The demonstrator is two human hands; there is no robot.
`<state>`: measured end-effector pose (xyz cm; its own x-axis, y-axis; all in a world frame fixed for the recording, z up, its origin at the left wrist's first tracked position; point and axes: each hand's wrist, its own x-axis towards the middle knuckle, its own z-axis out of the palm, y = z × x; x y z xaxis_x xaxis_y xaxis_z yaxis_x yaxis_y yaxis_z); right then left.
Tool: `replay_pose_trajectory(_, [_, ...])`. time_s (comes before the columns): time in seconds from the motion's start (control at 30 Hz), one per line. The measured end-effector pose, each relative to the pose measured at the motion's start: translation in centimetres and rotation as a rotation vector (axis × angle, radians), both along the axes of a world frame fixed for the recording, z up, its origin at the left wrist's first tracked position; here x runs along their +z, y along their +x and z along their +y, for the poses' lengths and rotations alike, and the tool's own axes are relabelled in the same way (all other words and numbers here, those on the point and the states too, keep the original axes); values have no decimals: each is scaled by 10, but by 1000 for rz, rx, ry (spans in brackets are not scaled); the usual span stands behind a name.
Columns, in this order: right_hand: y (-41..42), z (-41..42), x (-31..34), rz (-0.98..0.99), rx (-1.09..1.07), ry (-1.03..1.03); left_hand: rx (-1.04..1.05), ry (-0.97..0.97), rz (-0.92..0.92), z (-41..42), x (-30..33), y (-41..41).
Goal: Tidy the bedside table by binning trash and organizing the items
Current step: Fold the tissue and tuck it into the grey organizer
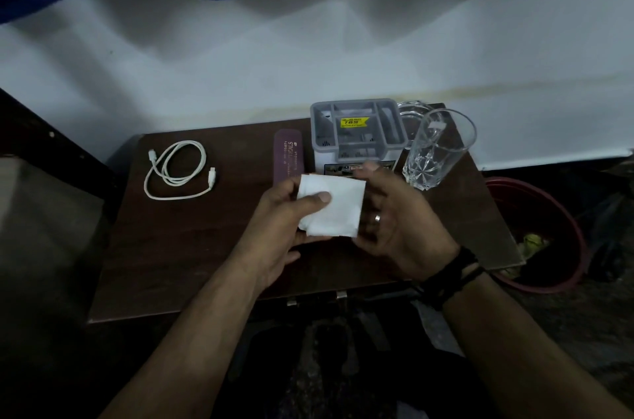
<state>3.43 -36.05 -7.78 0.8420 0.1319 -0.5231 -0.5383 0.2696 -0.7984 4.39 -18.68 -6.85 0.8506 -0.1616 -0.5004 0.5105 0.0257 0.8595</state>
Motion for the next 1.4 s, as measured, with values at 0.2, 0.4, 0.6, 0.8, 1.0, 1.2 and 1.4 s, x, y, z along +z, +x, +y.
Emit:
replay_pose_trajectory(0.2, [-1, 3, -16, -67, -26, -82, -9, -8, -31, -3, 2, -3])
replay_pose_trajectory(0.4, [1, -1, -21, -110, -50, -74, -126, 10, -40, -4, 0, -7])
replay_pose_trajectory(0.6, [1, -3, -18, -188, -55, -79, -127, 20, -137, -2, -12, -2])
replay_pose_trajectory(0.8, [1, -3, -17, -288, 13, -148, -6, 34, -284, 1, -20, 2])
replay_pose_trajectory(1.0, [3, -4, -22, -354, 15, -184, -13, 50, -322, 2, -26, 4])
replay_pose_trajectory(1.2, [5, -5, -28, -301, 58, -150, 85, 68, -395, 4, -33, 9])
replay_pose_trajectory(1.4, [9, -12, -31, -442, 20, -299, -42, 300, -600, 10, -35, 10])
